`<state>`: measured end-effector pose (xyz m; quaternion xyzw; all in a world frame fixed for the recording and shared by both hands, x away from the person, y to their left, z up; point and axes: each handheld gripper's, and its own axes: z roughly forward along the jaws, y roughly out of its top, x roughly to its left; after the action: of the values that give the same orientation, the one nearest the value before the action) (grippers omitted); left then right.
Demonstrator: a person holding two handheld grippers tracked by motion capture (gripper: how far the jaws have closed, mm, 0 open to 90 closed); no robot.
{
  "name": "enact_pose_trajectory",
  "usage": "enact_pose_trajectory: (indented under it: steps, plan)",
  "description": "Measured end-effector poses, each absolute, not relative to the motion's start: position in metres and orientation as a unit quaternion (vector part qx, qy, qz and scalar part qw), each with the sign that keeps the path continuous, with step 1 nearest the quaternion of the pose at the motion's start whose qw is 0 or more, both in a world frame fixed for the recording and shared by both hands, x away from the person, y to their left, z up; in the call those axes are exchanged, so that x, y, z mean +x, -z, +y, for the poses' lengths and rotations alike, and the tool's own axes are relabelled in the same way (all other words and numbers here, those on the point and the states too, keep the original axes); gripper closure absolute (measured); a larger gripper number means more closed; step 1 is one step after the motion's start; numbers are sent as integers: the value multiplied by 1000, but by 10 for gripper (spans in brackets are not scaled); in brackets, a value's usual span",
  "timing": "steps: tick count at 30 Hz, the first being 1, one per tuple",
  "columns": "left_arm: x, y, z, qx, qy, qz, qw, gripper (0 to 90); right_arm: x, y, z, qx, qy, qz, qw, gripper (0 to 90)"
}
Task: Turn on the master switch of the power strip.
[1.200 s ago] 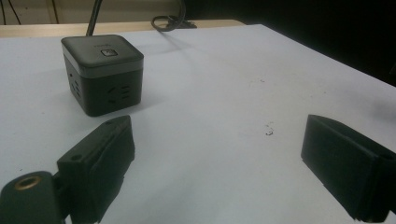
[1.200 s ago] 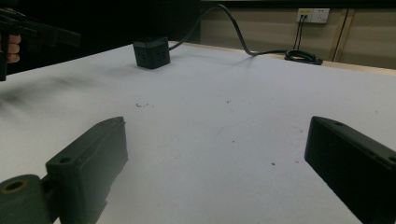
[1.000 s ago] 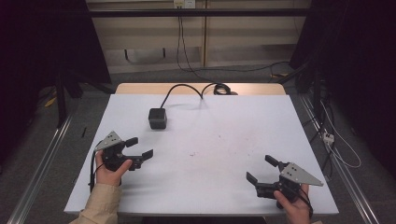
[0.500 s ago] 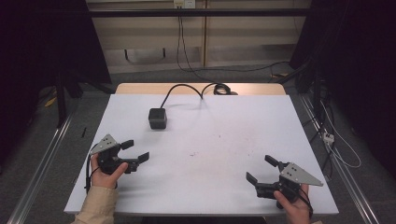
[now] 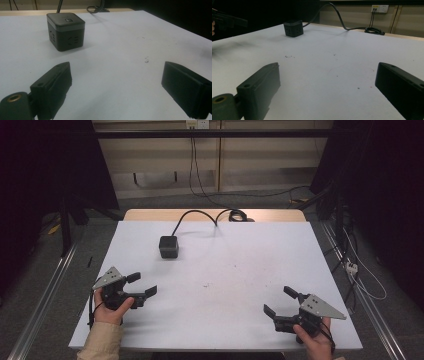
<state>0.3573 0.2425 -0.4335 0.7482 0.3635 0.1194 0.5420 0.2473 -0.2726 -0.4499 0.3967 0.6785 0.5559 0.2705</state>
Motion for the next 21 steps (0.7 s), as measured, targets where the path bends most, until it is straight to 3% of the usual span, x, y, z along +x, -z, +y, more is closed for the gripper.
enact_pose_trajectory:
  steps: [21]
  plan:
    - [349,438,253,749,-123,369,537,91,247,450,-272,397,-555,679,270,55]
